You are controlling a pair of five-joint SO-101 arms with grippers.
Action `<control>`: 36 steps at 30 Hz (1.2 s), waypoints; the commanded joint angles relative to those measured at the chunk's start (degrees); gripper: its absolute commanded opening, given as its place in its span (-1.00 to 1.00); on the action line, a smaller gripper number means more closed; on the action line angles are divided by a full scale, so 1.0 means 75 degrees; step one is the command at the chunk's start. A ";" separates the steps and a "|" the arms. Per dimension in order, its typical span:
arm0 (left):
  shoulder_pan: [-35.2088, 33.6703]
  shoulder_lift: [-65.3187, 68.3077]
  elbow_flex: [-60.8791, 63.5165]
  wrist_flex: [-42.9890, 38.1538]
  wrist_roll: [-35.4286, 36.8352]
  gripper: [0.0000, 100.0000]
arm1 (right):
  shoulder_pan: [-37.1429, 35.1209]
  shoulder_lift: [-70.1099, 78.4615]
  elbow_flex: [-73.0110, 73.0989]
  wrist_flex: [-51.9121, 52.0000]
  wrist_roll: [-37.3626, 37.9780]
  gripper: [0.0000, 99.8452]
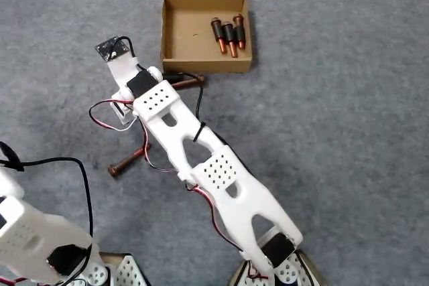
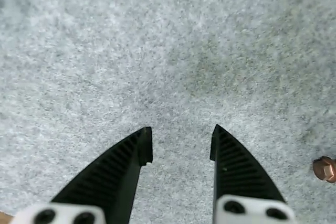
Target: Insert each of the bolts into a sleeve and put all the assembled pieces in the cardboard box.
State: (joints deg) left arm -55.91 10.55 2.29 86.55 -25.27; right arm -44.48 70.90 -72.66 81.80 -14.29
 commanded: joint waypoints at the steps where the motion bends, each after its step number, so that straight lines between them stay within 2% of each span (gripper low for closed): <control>1: 0.0035 -0.0358 -0.0352 -0.0070 0.0047 -0.62 | 0.0205 -0.0053 0.0006 0.0035 -0.0035 -0.65; 5: 0.0035 -0.0358 -0.0352 -0.0059 0.0047 -0.62 | 0.0205 -0.0053 0.0006 -0.0070 -0.0023 -0.67; 10: 0.0035 -0.0369 -0.0375 -0.0070 0.0070 -0.62 | 0.0217 -0.0053 0.0006 -0.0070 -0.0023 -0.91; 21: 0.0047 -0.0369 -0.0375 0.0000 0.0094 -0.62 | 0.0604 -0.0182 -0.0252 0.0094 -0.0059 -0.94; 25: 0.0223 -0.0545 -0.0961 0.1067 0.0996 -0.62 | 0.0756 -0.0463 -0.1108 0.1090 -0.0012 -0.99; 28: 0.0692 -0.0779 -0.1407 0.1922 0.1782 -0.62 | 0.0756 -0.0533 -0.1741 0.1864 0.0223 -0.99; 32: 0.1254 -0.1565 -0.1196 0.1911 0.2579 -0.62 | 0.0779 -0.0580 -0.2292 0.2731 0.0305 -0.99; 36: 0.1981 -0.2948 -0.0340 0.1911 0.2966 -0.61 | 0.1014 -0.0709 -0.2385 0.2755 0.0305 -0.99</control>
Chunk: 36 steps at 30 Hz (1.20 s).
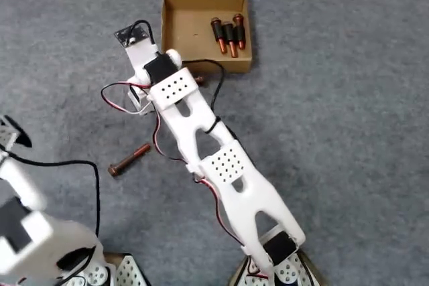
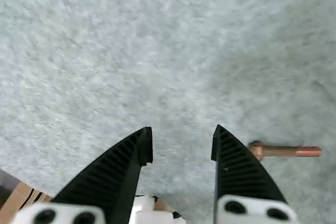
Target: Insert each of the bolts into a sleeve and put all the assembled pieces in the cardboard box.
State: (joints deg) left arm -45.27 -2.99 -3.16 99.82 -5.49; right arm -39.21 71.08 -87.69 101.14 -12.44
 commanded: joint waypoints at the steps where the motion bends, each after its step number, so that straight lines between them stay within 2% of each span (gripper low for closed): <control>1: 0.0832 -0.1565 0.0692 0.0141 0.0481 -0.61 | 0.0346 -0.0908 -0.0311 0.0188 0.0059 -0.99; 5: 0.2262 -0.2936 0.1946 0.0141 0.1325 -0.61 | 0.0615 -0.2139 0.0815 0.0188 0.0152 -0.99; 8: 0.3223 -0.3241 0.2637 0.0141 0.2098 -0.60 | 0.0979 -0.3335 0.2432 0.0176 0.0270 -0.99; 13: 0.4173 -0.2479 0.2508 0.0141 0.3177 -0.56 | 0.1776 -0.5199 0.5503 0.0152 0.0293 -0.99; 17: 0.5075 -0.1377 0.2403 0.0141 0.3341 -0.56 | 0.2444 -0.6171 0.7262 0.0117 0.0293 -0.99; 23: 0.5333 0.0381 0.2122 0.0141 0.3294 -0.56 | 0.3053 -0.6758 0.8152 0.0117 0.0305 -0.99; 31: 0.5474 0.1834 0.2133 0.0141 0.3270 -0.56 | 0.3007 -0.6875 0.8211 -0.0023 0.0246 -0.99; 36: 0.5837 0.2643 0.2098 0.0117 0.2544 -0.56 | 0.3018 -0.6828 0.8223 -0.0059 0.0234 -0.99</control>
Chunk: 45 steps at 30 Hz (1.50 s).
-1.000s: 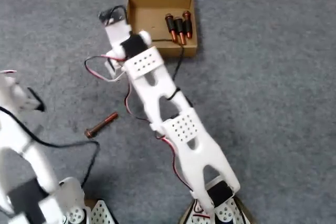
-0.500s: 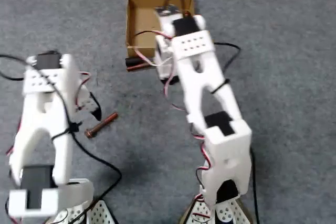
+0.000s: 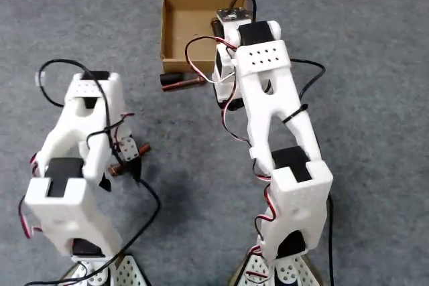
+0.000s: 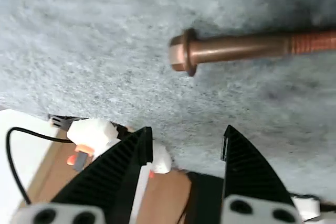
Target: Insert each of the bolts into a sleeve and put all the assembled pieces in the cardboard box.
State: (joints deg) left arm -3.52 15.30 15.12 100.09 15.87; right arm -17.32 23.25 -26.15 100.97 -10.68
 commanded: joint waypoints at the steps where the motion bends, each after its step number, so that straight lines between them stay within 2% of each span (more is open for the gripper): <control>1: 0.0340 0.0346 -0.0352 0.0070 -0.0387 -0.56 | 0.0111 -0.0475 0.0018 -0.0023 0.0000 -0.99; 8: 0.0399 0.1166 -0.1360 -0.0363 -0.1008 -0.77 | 0.0135 -0.0498 0.0018 0.0070 -0.0399 -0.99; 13: 0.0375 0.1870 -0.1934 -0.0422 -0.1008 -0.78 | 0.0135 -0.0510 0.0018 0.0105 -0.0387 -0.99; 19: 0.0375 0.2116 -0.2040 -0.1102 -0.1055 -0.78 | 0.0135 -0.0510 0.0018 0.0105 -0.0387 -0.99; 23: 0.0375 0.2116 -0.2040 -0.1395 -0.1676 -0.78 | 0.0135 -0.0510 0.0018 0.0105 -0.0387 -0.99; 27: 0.0258 0.2116 -0.2274 -0.1383 -0.2098 -0.78 | 0.0135 -0.0510 0.0018 0.0105 -0.0387 -0.99; 36: -0.0633 0.2116 -0.4009 -0.1325 -0.2508 -0.78 | 0.0135 -0.0498 0.0018 0.0070 -0.0387 -0.99; 45: -0.0645 0.2127 -0.4853 -0.1383 -0.2555 -0.78 | 0.0088 -0.0475 0.0006 0.0047 -0.0375 -0.99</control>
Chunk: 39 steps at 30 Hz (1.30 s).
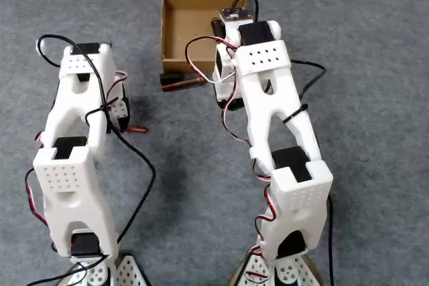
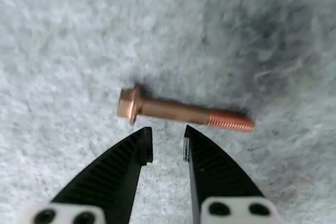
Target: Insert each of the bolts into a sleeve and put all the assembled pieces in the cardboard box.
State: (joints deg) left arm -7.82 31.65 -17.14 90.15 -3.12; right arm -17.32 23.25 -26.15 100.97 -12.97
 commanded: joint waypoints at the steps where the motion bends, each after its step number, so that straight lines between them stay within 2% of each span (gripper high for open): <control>1: -0.0047 -0.0064 -0.0680 0.0000 0.0000 -0.78 | 0.0088 -0.0463 0.0006 0.0047 -0.0047 -0.99; 3: -0.0012 -0.0064 -0.0973 0.0340 0.0047 -0.78 | 0.0088 -0.0451 0.0018 0.0047 -0.0035 -0.99; 6: 0.0176 -0.0240 -0.1547 0.1477 0.0223 -0.78 | 0.0088 -0.0451 0.0018 0.0047 -0.0035 -0.99; 11: 0.0281 -0.1659 -0.0457 0.1418 0.1805 -0.77 | 0.0100 -0.0440 0.0018 -0.0082 -0.0023 -0.99; 15: 0.0410 -0.3206 0.0949 0.1325 0.3763 -0.77 | 0.0123 -0.0440 0.0018 -0.0352 -0.0012 -0.99; 19: 0.0422 -0.4167 0.2649 0.0234 0.5263 -0.77 | 0.0123 -0.0440 0.0018 -0.0668 0.0082 -0.99; 22: 0.0047 -0.4319 0.3739 -0.1032 0.5931 -0.78 | 0.0123 -0.0440 0.0018 -0.0809 0.0457 -0.99; 26: -0.0563 -0.4261 0.4583 -0.2614 0.6857 -0.78 | 0.0135 -0.0428 0.0018 -0.0844 0.0645 -0.99; 30: -0.0516 -0.4249 0.4970 -0.3692 0.7490 -0.77 | 0.0135 -0.0287 -0.0006 -0.0844 0.0738 -0.99; 39: -0.0023 -0.4237 0.5040 -0.4009 0.7818 -0.77 | 0.0135 0.0299 -0.0064 -0.0867 0.0750 -0.99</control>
State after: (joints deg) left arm -8.79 2.11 20.75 60.79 54.90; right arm -17.32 25.89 -26.07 95.60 -7.96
